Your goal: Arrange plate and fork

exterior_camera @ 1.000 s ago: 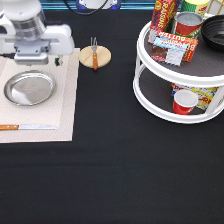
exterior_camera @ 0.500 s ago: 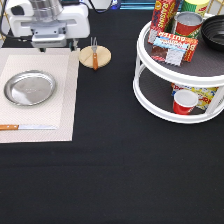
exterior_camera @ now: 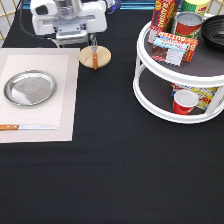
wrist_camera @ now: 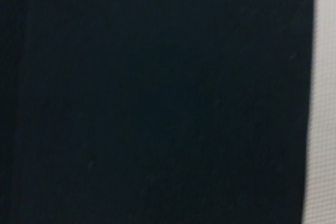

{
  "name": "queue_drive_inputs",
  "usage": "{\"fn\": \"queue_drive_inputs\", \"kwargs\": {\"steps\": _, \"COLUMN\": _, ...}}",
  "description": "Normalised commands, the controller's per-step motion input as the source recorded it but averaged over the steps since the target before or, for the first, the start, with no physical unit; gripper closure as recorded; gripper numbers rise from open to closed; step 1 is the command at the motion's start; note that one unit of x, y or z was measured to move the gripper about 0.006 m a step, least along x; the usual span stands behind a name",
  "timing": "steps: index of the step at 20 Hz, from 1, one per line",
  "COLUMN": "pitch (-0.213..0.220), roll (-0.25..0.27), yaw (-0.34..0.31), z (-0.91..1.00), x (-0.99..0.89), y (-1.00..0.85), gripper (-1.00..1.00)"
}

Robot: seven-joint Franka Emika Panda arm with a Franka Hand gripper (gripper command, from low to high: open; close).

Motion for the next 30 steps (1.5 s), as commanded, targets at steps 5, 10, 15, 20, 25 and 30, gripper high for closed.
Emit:
{"fn": "queue_drive_inputs", "kwargs": {"steps": 5, "pitch": -0.036, "roll": -0.111, "yaw": 0.036, "z": -0.32, "x": -0.83, "y": 0.57, "gripper": -1.00}}
{"fn": "queue_drive_inputs", "kwargs": {"steps": 10, "pitch": -0.121, "roll": -0.109, "yaw": 0.028, "z": -0.31, "x": -0.93, "y": 0.30, "gripper": -1.00}}
{"fn": "queue_drive_inputs", "kwargs": {"steps": 15, "pitch": -0.177, "roll": -0.059, "yaw": 0.006, "z": -0.24, "x": -0.80, "y": -0.05, "gripper": -1.00}}
{"fn": "queue_drive_inputs", "kwargs": {"steps": 20, "pitch": -0.197, "roll": -0.037, "yaw": 0.018, "z": -0.23, "x": -0.39, "y": -0.07, "gripper": -1.00}}
{"fn": "queue_drive_inputs", "kwargs": {"steps": 25, "pitch": -0.151, "roll": -0.042, "yaw": 0.032, "z": -0.25, "x": 0.00, "y": 0.01, "gripper": -1.00}}
{"fn": "queue_drive_inputs", "kwargs": {"steps": 30, "pitch": -0.079, "roll": -0.051, "yaw": 0.034, "z": -0.16, "x": 0.00, "y": 0.03, "gripper": -1.00}}
